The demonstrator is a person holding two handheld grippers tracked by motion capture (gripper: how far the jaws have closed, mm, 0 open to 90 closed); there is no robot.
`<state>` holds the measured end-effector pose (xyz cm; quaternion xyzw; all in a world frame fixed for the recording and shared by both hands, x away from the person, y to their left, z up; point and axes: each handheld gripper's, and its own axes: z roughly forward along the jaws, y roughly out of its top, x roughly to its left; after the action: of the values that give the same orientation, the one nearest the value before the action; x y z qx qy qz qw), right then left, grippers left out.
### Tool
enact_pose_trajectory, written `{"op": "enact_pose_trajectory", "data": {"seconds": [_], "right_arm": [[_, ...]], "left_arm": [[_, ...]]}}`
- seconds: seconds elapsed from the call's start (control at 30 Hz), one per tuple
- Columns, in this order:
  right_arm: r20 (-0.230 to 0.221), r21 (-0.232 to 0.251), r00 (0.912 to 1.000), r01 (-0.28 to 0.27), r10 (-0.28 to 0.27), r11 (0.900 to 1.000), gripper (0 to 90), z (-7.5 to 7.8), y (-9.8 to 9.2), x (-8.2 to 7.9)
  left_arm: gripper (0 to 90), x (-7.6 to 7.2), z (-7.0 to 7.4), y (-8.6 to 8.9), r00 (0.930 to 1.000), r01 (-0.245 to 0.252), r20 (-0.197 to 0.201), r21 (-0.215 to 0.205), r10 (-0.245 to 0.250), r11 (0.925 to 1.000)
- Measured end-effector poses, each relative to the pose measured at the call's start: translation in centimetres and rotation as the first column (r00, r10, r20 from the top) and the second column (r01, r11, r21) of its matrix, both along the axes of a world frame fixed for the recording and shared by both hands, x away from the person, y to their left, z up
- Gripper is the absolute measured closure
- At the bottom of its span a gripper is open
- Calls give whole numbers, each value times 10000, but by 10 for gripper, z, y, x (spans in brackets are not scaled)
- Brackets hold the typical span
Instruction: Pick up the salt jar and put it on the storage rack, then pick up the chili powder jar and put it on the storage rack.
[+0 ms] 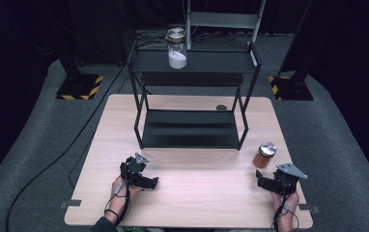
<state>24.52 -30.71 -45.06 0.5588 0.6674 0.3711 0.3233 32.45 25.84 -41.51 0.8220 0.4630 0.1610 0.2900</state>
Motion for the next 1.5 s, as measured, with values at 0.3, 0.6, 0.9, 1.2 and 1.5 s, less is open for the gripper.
{"op": "enact_pose_trajectory", "data": {"seconds": [0.3, 0.6, 0.9, 1.2, 1.5], "right_arm": [[-78, -147, 10000, 2, -3, 9999, 0, 1, 3, 1], [-82, -129, 10000, 8, -9, 9999, 0, 1, 3, 1], [-98, -109, 10000, -9, 8, 9999, 0, 1, 2, 1], [-119, -144, 9999, -63, 62, 9999, 0, 1, 2, 1], [-259, -374, 9996, -125, 116, 9992, 0, 3, 6, 3]], "left_arm": [[0, -19, -19, 9, 9953, -52, 962, -602, 110, 9982], [0, -21, -22, 11, 9941, -43, 1082, -678, 116, 9977], [0, -21, -22, 11, 9940, -47, 1090, -676, 121, 9977], [0, -21, -22, 11, 9939, -48, 1094, -677, 122, 9977], [0, -21, -22, 10, 9938, -86, 1097, -693, 162, 9976]]}}
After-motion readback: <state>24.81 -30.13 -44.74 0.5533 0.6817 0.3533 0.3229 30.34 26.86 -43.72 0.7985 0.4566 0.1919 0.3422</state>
